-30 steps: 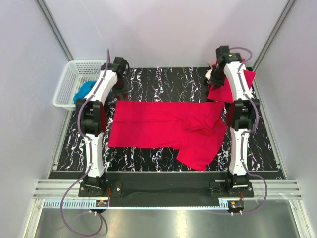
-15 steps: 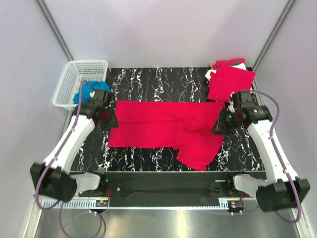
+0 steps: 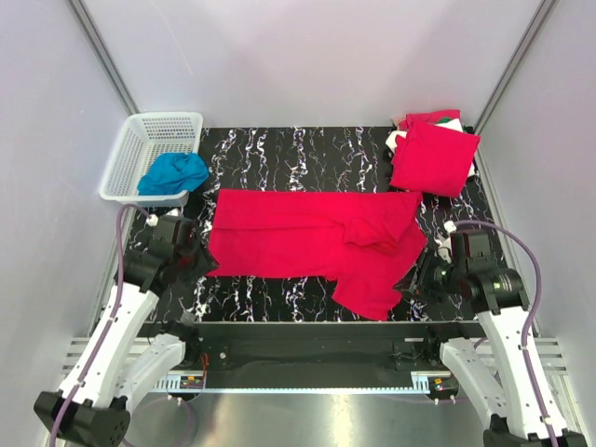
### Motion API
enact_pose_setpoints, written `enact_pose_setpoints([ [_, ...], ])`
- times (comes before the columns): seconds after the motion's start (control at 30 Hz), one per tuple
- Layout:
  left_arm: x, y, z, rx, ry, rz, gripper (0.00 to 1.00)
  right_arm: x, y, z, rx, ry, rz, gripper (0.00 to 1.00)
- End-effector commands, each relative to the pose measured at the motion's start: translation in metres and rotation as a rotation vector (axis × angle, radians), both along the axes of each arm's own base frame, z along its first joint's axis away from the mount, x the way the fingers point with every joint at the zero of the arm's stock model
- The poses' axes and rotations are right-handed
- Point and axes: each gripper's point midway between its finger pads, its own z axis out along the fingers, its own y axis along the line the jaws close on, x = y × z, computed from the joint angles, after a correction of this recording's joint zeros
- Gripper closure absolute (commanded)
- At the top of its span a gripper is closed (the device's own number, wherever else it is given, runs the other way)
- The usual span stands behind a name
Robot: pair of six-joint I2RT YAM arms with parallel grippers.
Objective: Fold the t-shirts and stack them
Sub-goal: Fold the tshirt
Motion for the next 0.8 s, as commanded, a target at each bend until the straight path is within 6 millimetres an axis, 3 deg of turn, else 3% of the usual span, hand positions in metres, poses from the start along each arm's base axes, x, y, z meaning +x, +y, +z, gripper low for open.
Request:
enact_pose_setpoints([
  [0.0,-0.005,-0.009,-0.006,-0.083,-0.021,0.031,0.53,-0.008,0.007,-0.009,0.055,0.047,-0.033,0.62],
  [0.2,-0.009,-0.008,-0.017,-0.073,0.011,0.029,0.53,-0.005,0.007,-0.011,0.064,0.084,-0.08,0.62],
  [0.33,0.001,-0.01,-0.007,-0.059,0.003,0.012,0.53,0.013,0.01,0.007,0.084,0.022,-0.085,0.61],
  [0.43,0.008,-0.011,-0.002,-0.05,0.006,0.006,0.52,0.019,0.0,-0.004,0.008,0.06,-0.101,0.61],
  [0.57,0.008,-0.013,-0.012,-0.039,0.059,-0.009,0.53,0.011,-0.003,-0.011,-0.023,0.111,-0.083,0.6],
  [0.67,0.03,-0.012,0.004,0.0,0.009,-0.029,0.52,0.04,-0.012,-0.001,-0.1,0.033,-0.072,0.6],
  [0.7,0.041,-0.011,0.011,0.022,-0.01,-0.034,0.52,0.063,-0.014,0.013,-0.123,-0.04,-0.057,0.6],
  [0.73,0.059,-0.009,0.032,0.048,-0.067,-0.028,0.52,0.085,-0.017,0.002,-0.168,0.015,-0.058,0.62],
  [0.77,0.078,-0.011,0.025,0.085,-0.038,-0.051,0.52,0.102,-0.017,0.002,-0.185,0.013,-0.044,0.62],
])
